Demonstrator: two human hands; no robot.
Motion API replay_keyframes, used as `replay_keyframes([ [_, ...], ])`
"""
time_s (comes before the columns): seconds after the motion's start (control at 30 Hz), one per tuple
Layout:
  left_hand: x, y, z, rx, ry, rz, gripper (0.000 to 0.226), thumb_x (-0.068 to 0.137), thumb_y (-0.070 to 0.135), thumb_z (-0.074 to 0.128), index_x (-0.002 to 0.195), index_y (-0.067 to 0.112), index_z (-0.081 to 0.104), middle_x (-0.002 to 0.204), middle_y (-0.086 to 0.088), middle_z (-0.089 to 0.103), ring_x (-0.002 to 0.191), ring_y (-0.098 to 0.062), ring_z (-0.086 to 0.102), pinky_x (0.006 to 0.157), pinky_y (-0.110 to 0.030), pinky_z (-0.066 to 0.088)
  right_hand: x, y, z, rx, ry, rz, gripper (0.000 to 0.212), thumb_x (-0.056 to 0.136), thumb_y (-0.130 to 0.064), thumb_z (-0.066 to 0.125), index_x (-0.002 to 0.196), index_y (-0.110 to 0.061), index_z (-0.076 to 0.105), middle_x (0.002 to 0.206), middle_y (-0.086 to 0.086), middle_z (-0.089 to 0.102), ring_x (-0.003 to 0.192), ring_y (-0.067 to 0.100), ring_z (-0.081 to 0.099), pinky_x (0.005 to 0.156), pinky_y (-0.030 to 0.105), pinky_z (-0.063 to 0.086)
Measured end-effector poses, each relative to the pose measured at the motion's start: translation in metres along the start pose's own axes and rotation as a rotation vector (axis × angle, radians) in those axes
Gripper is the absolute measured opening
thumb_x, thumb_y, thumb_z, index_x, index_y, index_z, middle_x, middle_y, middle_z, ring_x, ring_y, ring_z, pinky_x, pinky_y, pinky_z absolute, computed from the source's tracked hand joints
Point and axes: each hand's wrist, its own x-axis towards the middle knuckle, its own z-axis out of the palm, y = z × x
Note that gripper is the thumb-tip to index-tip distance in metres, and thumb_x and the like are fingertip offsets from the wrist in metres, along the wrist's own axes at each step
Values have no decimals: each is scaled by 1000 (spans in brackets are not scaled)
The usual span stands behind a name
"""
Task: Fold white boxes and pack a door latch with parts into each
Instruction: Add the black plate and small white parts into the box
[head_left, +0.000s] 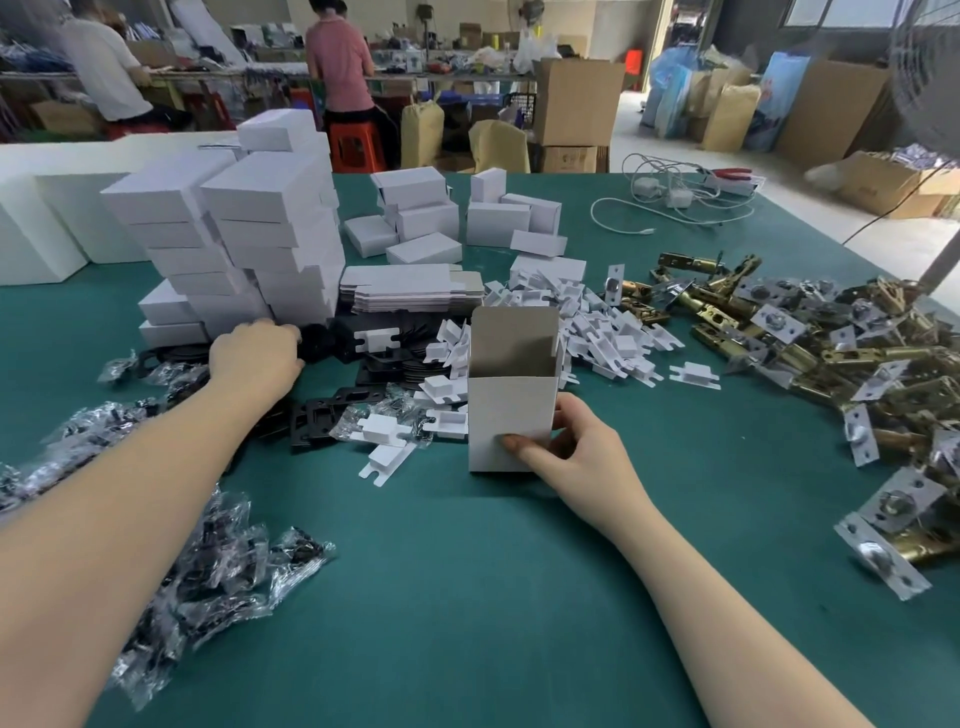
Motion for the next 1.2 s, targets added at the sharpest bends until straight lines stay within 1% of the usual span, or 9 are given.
replay_keyframes([
  [0.27,-1,3,4,141,33,-95,27,96,23,55,118,15,68,121,-11,56,113,-32,51,83,-37,43,1,1,-1,0,-2,4,34,76,-50,75,106,-42,60,88,-19,65,60,2,51,58,13,44],
  [0.43,-3,5,-21,-500,230,-99,30,97,33,54,111,12,71,111,-18,64,101,-38,58,77,-40,45,2,1,0,13,-1,2,32,77,-48,76,104,-42,60,82,-27,64,60,1,54,55,9,42],
  [0.5,-4,9,-37,-846,145,-86,28,96,34,59,109,12,72,104,-10,70,97,-29,61,77,-32,42,2,1,0,18,-1,5,33,77,-48,76,104,-42,60,81,-27,65,60,0,54,55,9,42],
  [0.6,-12,18,-58,-1476,-252,-157,22,97,31,60,112,16,67,99,-4,74,90,-16,69,78,-28,50,2,1,0,15,2,5,32,77,-47,76,104,-43,60,80,-27,64,60,1,54,55,9,42],
  [0.63,-15,19,-61,-1574,-366,-150,17,98,29,58,108,18,67,97,-3,76,88,-13,71,78,-28,52,2,1,0,13,2,5,32,77,-47,76,104,-43,60,79,-28,63,59,1,54,55,9,41],
  [0.73,-20,23,-63,-1621,-536,-88,14,101,28,53,98,22,66,88,-1,77,78,-12,73,79,-31,55,1,1,-1,9,5,6,31,77,-46,77,103,-42,61,74,-28,62,58,1,52,54,9,41],
  [0.9,-28,33,-60,-1702,-645,-120,16,103,25,49,100,17,62,82,-3,76,64,-11,72,52,-21,57,0,1,-1,10,6,4,32,78,-45,78,105,-41,61,75,-28,63,58,1,51,54,9,40],
  [1.03,-32,38,-58,-1872,-731,-125,20,86,30,65,98,15,64,86,-4,75,64,-10,70,51,-19,55,1,1,-1,23,2,6,32,77,-46,78,105,-41,61,82,-24,65,59,2,52,55,10,41],
  [1.2,-39,45,-52,-1827,-721,-84,51,73,-6,71,118,16,58,100,-9,73,74,-15,72,56,-19,56,1,1,-1,23,2,9,33,76,-49,77,104,-42,62,82,-22,67,60,2,53,56,10,42],
])
